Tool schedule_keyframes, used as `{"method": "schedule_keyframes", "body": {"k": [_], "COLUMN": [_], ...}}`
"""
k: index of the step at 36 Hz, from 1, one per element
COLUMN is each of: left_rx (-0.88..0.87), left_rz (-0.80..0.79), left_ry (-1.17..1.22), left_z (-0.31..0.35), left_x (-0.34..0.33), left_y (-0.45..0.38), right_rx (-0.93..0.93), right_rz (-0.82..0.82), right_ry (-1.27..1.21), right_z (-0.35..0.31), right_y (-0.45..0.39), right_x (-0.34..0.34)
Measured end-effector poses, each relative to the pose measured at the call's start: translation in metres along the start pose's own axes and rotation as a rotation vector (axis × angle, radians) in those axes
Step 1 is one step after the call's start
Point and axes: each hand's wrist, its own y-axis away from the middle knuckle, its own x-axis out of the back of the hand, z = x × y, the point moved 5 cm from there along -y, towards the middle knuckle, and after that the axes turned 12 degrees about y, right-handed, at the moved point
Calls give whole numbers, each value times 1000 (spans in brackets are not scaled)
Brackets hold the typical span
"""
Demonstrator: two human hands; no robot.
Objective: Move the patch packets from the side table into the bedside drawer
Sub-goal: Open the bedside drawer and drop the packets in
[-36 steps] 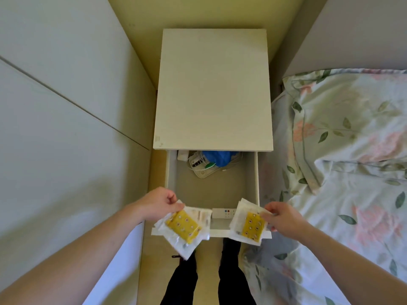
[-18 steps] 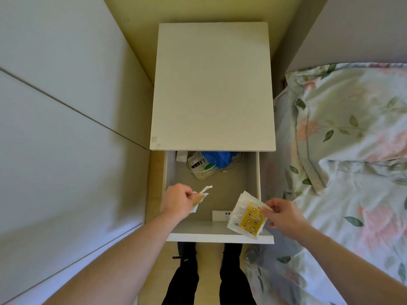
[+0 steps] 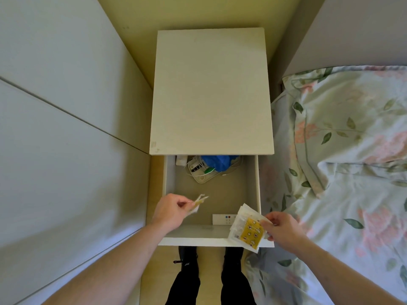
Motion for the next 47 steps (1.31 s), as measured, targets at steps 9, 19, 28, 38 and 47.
{"method": "schedule_keyframes", "body": {"k": [9, 19, 28, 38, 47], "left_rx": [76, 201, 142, 142, 159], "left_rz": [-63, -57, 9, 29, 53], "left_ry": [148, -325, -309, -263, -232], "left_z": [-12, -35, -46, -58, -66], "left_x": [-18, -13, 7, 27, 28], "left_y": [-10, -6, 3, 10, 16], "right_rx": [-24, -48, -140, -161, -179], "right_rz": [26, 28, 43, 21, 36], "right_ry": [-38, -89, -336, -452, -400], "right_z": [0, -2, -8, -63, -88], "right_y": [1, 5, -3, -20, -16], "right_x": [-1, -3, -19, -60, -75]}}
